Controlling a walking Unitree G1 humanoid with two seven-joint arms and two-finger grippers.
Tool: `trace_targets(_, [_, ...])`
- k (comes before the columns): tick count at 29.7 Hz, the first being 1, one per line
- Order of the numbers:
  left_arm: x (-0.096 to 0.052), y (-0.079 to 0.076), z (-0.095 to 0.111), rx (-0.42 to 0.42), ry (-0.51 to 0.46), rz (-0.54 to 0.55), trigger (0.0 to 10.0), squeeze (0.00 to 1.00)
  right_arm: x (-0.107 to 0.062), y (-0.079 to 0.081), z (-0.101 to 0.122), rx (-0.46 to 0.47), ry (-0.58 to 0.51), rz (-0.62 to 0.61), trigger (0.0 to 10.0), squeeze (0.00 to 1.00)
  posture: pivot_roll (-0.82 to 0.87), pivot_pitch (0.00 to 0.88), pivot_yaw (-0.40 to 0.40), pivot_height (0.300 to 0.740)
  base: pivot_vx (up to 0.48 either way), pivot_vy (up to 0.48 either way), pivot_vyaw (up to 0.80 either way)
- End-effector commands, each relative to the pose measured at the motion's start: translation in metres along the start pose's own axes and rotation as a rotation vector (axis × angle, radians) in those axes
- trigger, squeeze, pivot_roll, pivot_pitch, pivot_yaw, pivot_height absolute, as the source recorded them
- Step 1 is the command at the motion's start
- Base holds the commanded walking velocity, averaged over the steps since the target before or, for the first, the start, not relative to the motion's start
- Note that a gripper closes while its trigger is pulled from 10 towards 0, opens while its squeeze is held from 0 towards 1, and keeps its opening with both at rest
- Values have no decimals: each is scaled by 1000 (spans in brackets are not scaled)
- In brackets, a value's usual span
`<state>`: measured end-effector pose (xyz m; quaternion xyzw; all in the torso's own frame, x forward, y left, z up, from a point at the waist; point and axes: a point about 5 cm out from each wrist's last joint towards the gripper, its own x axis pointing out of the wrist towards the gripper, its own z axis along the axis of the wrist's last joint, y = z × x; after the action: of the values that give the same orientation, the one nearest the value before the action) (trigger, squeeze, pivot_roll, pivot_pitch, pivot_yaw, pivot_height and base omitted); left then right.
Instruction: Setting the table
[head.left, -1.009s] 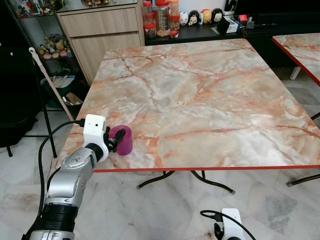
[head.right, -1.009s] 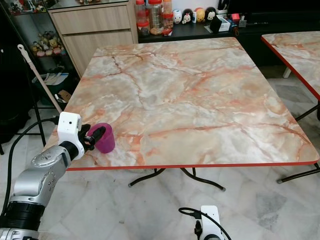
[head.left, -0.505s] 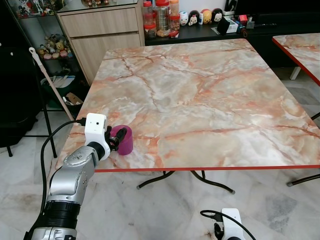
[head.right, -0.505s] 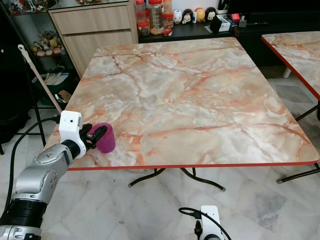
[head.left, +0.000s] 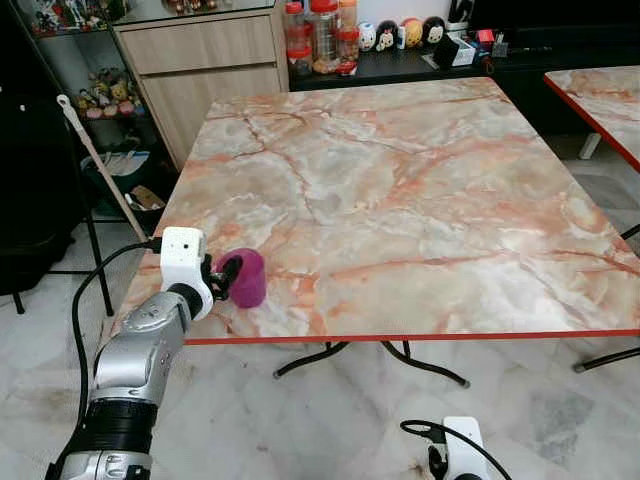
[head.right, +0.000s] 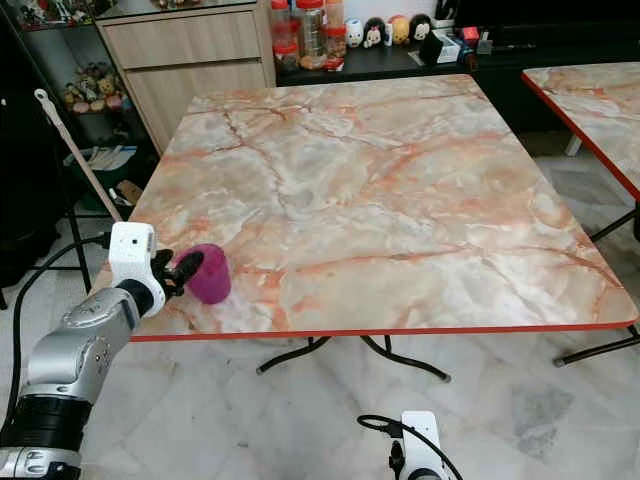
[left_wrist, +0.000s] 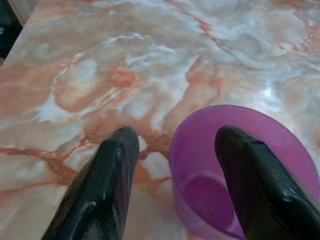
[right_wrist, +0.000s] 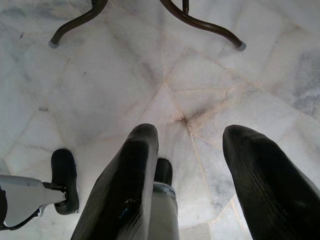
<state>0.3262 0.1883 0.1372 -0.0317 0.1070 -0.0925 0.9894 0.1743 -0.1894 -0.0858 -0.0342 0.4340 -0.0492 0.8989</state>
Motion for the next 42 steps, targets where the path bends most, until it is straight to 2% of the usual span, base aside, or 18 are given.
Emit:
trace_targets(1, [1, 4, 7, -3, -20, 16, 10000, 0, 0, 2, -2, 18, 9, -1, 10000, 0, 56, 43, 89, 740, 0, 0, 0])
trace_targets(10, [0, 5, 10, 0, -21, 10, 10000, 0, 0, 2, -2, 18, 8, 0, 10000, 0, 56, 44, 89, 740, 0, 0, 0])
trace_targets(17, [0, -2, 4, 6, 17, -41, 10000, 0, 0, 1, -2, 19, 11, -1, 10000, 0, 56, 43, 90, 740, 0, 0, 0])
trace_targets(30, [0, -5, 2, 16, 39, -64, 10000, 0, 0, 2, -2, 19, 12, 0, 10000, 0, 56, 44, 91, 740, 0, 0, 0])
trace_targets(31, [0, -5, 2, 15, 40, -64, 4118, 0, 0, 2, -2, 19, 12, 0, 10000, 0, 57, 44, 91, 740, 0, 0, 0])
trace_targets(32, [0, -5, 2, 15, 40, -64, 4118, 0, 0, 2, -2, 19, 12, 0, 10000, 0, 57, 44, 91, 740, 0, 0, 0])
trace_targets(33, [0, -5, 2, 12, 40, -64, 314, 0, 0, 2, -2, 19, 13, 0, 10000, 0, 56, 43, 91, 740, 0, 0, 0])
trace_targets(34, [0, -5, 1, 11, 41, -64, 0, 0, 0, 2, -2, 19, 13, 0, 10000, 0, 56, 45, 90, 740, 0, 0, 0])
trace_targets(42, [0, -5, 2, 7, 42, -63, 0, 0, 0, 2, -3, 19, 14, -1, 10000, 0, 56, 45, 90, 740, 0, 0, 0])
